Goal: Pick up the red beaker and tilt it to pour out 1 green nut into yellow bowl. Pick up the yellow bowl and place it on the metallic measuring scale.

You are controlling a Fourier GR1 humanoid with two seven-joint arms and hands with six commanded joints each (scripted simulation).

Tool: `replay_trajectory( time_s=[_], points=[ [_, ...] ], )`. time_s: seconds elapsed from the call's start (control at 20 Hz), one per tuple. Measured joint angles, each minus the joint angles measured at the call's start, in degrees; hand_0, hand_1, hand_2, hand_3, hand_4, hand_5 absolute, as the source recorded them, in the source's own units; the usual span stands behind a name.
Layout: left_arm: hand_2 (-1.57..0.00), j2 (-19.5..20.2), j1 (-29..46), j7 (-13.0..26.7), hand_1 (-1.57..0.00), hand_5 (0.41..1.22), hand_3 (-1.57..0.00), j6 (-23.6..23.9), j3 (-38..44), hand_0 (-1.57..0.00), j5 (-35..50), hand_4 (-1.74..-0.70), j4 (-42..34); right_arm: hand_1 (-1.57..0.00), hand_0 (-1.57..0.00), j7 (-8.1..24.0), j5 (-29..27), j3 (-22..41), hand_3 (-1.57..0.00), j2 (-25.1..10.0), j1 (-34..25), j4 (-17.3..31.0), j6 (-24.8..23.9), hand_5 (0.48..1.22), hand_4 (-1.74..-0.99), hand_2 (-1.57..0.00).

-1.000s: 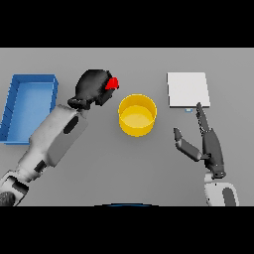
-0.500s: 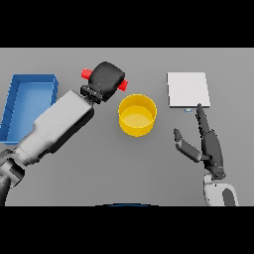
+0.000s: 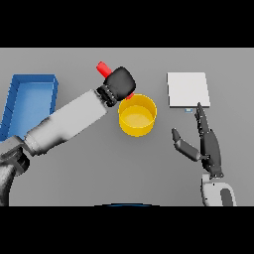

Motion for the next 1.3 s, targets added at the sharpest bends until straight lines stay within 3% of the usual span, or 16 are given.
replay_trajectory(
  time_s=[0.3,0.6,0.85,1.05,1.1,1.15,1.25,1.3],
  points=[
    [-1.57,-0.9,-4.7,-2.6,-1.57,1.221,-1.56,0.6,-6.2,-1.57,-3.9,-1.74,3.2,0.0,0.0,0.7,1.4,-0.2,0.0,-0.3,-0.2,0.5,-1.2,0.588,-1.27,0.0],
    [-1.57,-2.3,-9.5,-5.9,-1.57,1.221,-1.57,-1.9,-12.2,-1.57,-6.7,-1.73,6.6,0.0,0.0,1.5,3.0,-0.1,0.0,-0.5,-0.9,1.0,-2.2,0.589,-1.214,0.0],
    [-1.57,-2.6,-12.1,-8.5,-1.57,1.221,-1.57,-0.6,-16.6,-1.57,-8.7,-1.73,7.3,0.0,0.0,-1.0,3.6,0.6,0.0,-0.5,0.5,0.2,-2.1,0.594,-1.21,0.0],
    [-1.57,-1.7,-16.3,-10.3,-1.57,1.221,-1.57,-1.8,-16.5,-1.57,-7.5,-1.73,7.5,0.0,0.0,-0.4,4.0,0.7,0.0,-0.2,0.0,0.5,-2.5,0.592,-1.209,0.0],
    [-1.57,-1.0,-18.1,-10.1,-1.57,1.221,-1.49,-0.3,-15.5,-1.57,-7.0,-1.73,8.7,0.0,0.0,-0.4,3.9,0.2,0.0,-0.6,-0.5,1.1,-2.7,0.592,-1.203,0.0],
    [-1.4,-0.3,-19.8,-9.9,-1.57,1.221,-1.51,1.4,-14.7,-1.57,-6.6,-1.68,10.2,0.0,0.0,-0.8,4.0,0.1,0.0,-0.6,-0.4,1.3,-3.0,0.592,-1.201,0.0],
    [-1.46,1.4,-22.7,-10.7,-1.57,1.221,-1.04,2.9,-12.4,-1.57,-4.8,-1.7,12.6,0.0,0.0,-1.1,4.1,0.3,0.0,-0.5,-0.7,1.1,-3.0,0.596,-1.186,0.0],
    [-1.48,2.4,-24.1,-11.1,-1.57,1.221,-1.15,3.3,-11.3,-1.57,-3.7,-1.7,13.4,0.0,0.0,-0.2,3.6,0.3,0.0,0.0,-1.6,1.7,-2.7,0.596,-1.183,0.0]
  ],
)
